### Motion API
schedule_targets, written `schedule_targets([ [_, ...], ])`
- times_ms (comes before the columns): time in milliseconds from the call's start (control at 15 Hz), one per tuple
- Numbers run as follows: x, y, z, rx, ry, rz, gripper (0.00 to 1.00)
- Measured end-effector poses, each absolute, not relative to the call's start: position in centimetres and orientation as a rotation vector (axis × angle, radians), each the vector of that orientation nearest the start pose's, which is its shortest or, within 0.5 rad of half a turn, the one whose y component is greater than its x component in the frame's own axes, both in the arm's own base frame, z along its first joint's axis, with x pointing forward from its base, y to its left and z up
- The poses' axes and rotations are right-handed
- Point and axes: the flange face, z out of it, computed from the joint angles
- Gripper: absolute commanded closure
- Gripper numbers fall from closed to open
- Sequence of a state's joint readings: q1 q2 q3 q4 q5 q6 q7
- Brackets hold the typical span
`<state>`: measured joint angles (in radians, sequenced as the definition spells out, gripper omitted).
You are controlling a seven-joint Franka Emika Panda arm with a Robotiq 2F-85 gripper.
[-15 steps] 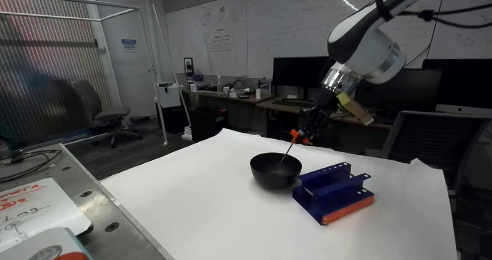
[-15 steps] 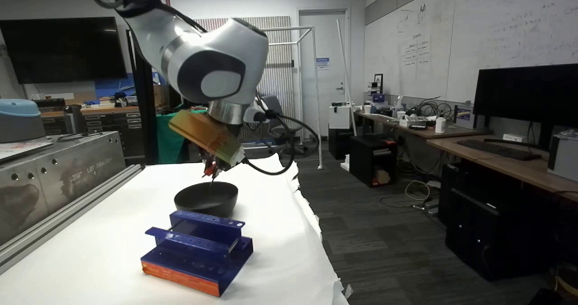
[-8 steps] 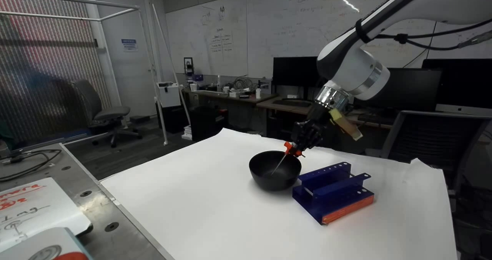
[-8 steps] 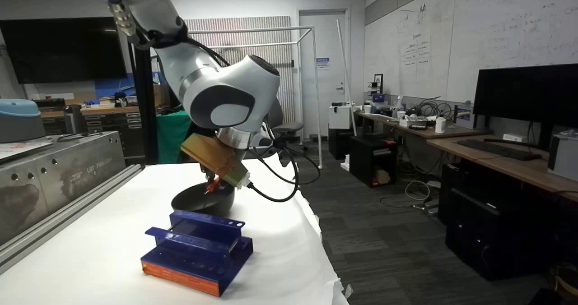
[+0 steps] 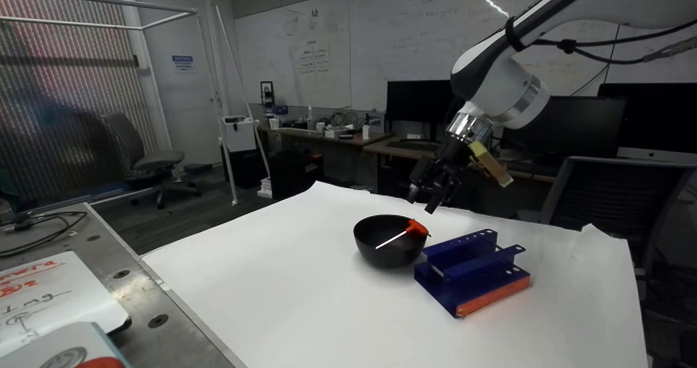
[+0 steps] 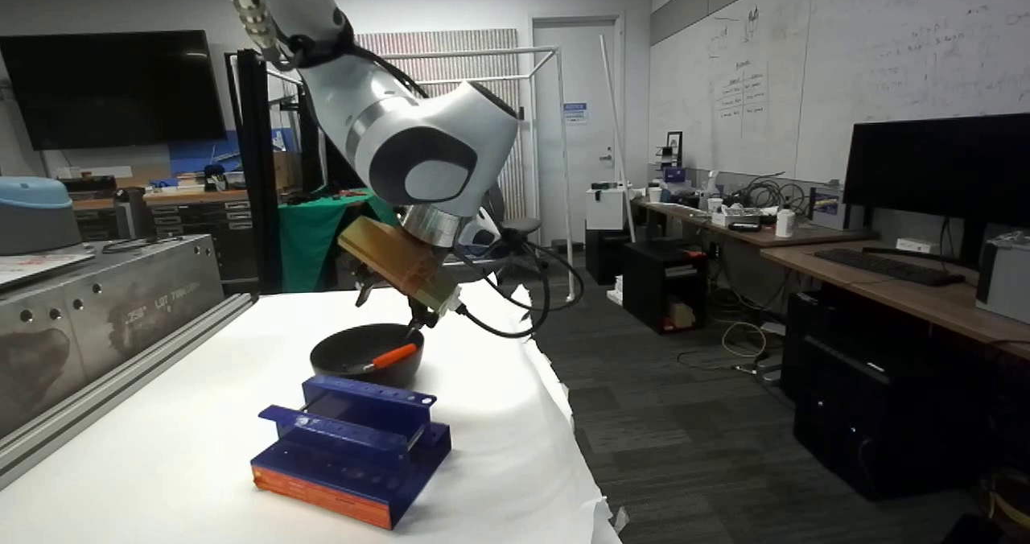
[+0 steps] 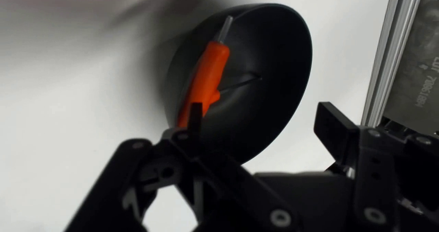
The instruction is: Put the metal object with the orange handle in the black bowl
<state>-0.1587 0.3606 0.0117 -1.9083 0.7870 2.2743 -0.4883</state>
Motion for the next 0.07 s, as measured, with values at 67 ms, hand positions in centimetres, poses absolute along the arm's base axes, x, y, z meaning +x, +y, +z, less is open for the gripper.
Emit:
schedule_targets([
  [67, 62.20, -7.70, 32.46, -2.568, 0.224, -0.222, 0.00],
])
